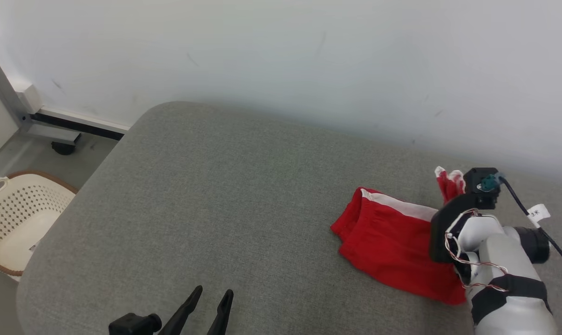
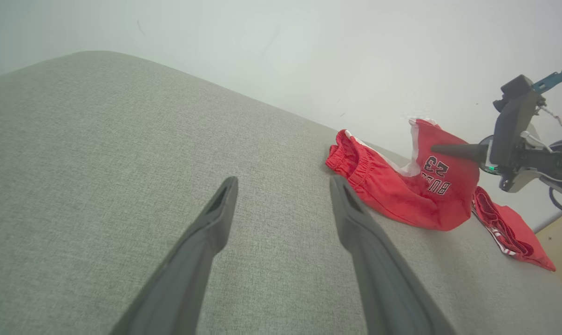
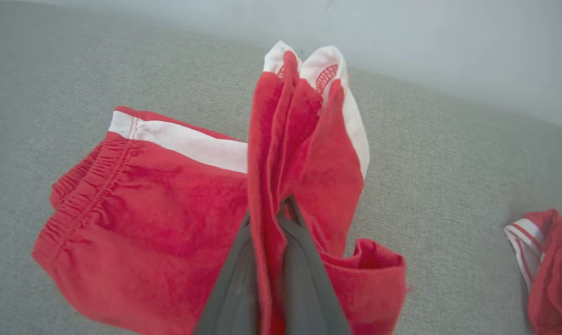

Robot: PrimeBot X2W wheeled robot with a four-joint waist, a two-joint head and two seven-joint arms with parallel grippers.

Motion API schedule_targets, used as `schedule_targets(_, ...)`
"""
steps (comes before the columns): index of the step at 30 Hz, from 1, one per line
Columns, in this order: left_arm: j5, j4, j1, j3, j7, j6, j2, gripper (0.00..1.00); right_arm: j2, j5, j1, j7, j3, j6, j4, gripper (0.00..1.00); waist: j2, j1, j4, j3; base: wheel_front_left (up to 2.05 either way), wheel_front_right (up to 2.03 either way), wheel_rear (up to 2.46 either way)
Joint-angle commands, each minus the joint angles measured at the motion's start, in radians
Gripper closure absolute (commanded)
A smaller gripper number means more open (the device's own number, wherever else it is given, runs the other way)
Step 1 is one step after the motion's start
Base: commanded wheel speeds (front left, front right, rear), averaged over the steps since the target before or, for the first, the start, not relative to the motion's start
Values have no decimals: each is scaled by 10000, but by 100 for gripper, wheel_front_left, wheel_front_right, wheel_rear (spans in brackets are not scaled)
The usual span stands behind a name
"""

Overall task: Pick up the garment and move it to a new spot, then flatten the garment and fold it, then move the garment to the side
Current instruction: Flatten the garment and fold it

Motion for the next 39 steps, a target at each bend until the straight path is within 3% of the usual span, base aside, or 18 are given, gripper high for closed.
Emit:
schedule_targets(1,-2,-28,76,4,-13,-51,-31,0,23,123,-101,-22,65,4,45,100,0,0,94,42,0,0,0)
schedule_targets(9,-28,189,-109,-181,-4,-148,-131,0,25,1393,-853,-428,1083,4,1786,100,0,0,719,214,0,0,0)
schedule_targets(20,-24,356,-275,-375,-75,-245,-263,0,28,1229,-1647,-1093,768,5,3521,100,0,0,1342,461,0,0,0)
schedule_targets(21,-23,371,-272,-386,-90,-254,-274,0,36,1409,-1750,-1193,858,5,3732,69,0,0,1365,480,0,0,0)
schedule_targets(22,-29,391,-261,-389,-106,-257,-278,0,33,1585,-1853,-1274,907,5,3911,6,0,0,1370,498,0,0,0)
schedule_targets(23,-38,409,-271,-379,-107,-253,-282,0,24,1755,-1983,-1419,970,5,4035,0,0,0,1357,520,0,0,0)
schedule_targets(31,-42,454,-248,-197,-296,-126,-162,0,19,3645,-2923,-2536,1348,5,4518,0,0,0,881,344,0,0,0)
schedule_targets(33,-51,425,-201,-170,-324,-98,-133,0,-1,3541,-2943,-2848,1277,5,4527,0,0,0,693,269,0,0,0)
schedule_targets(39,-63,345,-188,-283,-267,-125,-179,0,-931,2391,-2338,-3284,913,5,4661,4,0,0,456,203,0,0,0)
